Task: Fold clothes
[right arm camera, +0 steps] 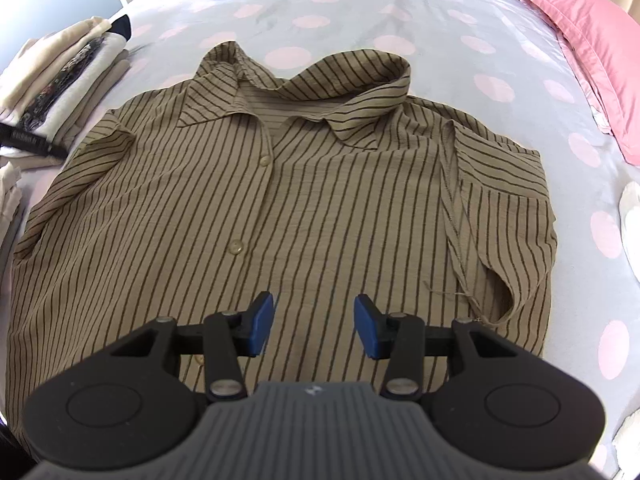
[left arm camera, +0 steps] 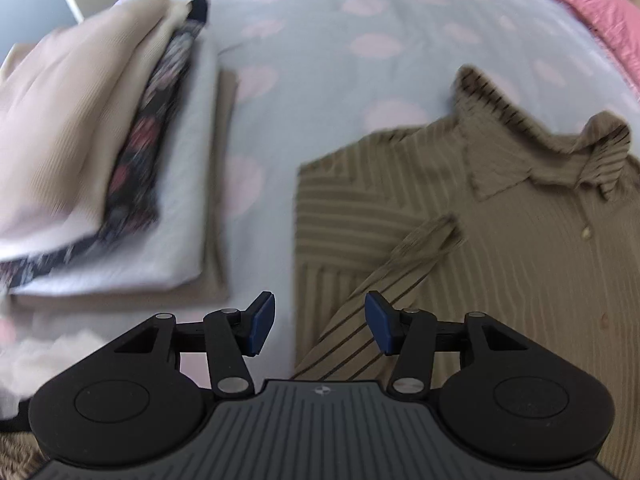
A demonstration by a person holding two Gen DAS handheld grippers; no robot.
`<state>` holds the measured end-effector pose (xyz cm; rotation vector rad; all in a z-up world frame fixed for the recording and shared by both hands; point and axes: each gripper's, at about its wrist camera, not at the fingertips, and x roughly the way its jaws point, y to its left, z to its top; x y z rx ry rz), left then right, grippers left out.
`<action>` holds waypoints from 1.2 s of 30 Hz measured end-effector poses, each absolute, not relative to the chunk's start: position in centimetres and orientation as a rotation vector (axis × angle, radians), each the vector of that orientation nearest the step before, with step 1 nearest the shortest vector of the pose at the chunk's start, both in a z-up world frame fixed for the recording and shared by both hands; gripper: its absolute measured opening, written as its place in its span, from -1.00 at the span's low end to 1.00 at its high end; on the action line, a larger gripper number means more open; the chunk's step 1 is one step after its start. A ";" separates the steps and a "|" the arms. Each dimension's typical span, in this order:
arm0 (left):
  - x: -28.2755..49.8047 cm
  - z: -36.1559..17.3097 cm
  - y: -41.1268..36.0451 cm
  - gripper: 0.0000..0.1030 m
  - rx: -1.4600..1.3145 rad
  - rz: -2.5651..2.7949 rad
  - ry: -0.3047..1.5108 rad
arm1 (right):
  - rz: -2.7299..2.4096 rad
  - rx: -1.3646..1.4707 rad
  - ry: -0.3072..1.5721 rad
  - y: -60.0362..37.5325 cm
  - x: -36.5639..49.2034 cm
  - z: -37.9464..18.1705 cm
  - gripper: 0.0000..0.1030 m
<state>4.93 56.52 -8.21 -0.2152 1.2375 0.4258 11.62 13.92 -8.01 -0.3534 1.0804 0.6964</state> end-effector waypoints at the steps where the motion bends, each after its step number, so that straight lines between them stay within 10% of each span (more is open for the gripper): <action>1: 4.1 -8.6 56.8 -0.07 -0.213 0.430 1.260 | 0.699 -0.355 1.081 14.0 11.5 -8.0 -0.07; 10: -1.0 -11.3 58.2 -0.08 -0.336 0.462 1.336 | 0.719 -0.368 1.084 14.8 10.6 -8.0 -0.07; 18: -3.1 -10.0 57.5 -0.90 -0.403 0.397 1.205 | 0.707 -0.366 1.074 14.8 10.0 -7.6 -0.06; 36: -3.6 -9.2 47.3 -0.67 -0.110 0.096 1.240 | 0.715 -0.367 1.065 14.5 8.4 -6.5 -0.05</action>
